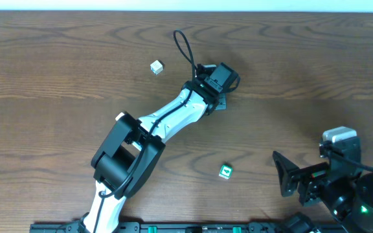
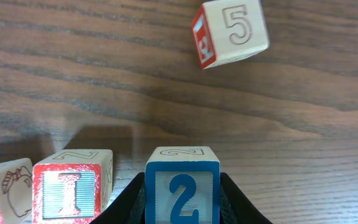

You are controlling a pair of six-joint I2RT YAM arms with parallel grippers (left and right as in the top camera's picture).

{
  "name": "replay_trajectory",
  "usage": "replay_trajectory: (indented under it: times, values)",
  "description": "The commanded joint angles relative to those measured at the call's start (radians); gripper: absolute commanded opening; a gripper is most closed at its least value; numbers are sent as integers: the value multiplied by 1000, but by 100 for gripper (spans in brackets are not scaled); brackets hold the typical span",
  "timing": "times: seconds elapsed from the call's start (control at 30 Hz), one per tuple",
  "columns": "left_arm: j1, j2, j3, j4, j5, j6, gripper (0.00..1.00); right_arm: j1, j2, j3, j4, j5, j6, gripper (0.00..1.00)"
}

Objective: Spell out Ai2
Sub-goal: 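Carry the '2' block right of the 'I' block and lower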

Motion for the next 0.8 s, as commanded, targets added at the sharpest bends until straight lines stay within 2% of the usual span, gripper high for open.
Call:
replay_trajectory:
  times: [0.0,0.67,0.7,0.77]
  values:
    - [2,29,0,1,-25,-19,6,-9,-2,2,-2,-5,14,99]
    - [3,45,0,-14,-39,0,7,-9,-2,2,-8,-3,14,99]
    - [2,45,0,-13,-40,0,10,-9,-2,2,-8,-3,14,99]
    - [2,45,0,-13,-40,0,22,-9,-2,2,-8,5,14,99]
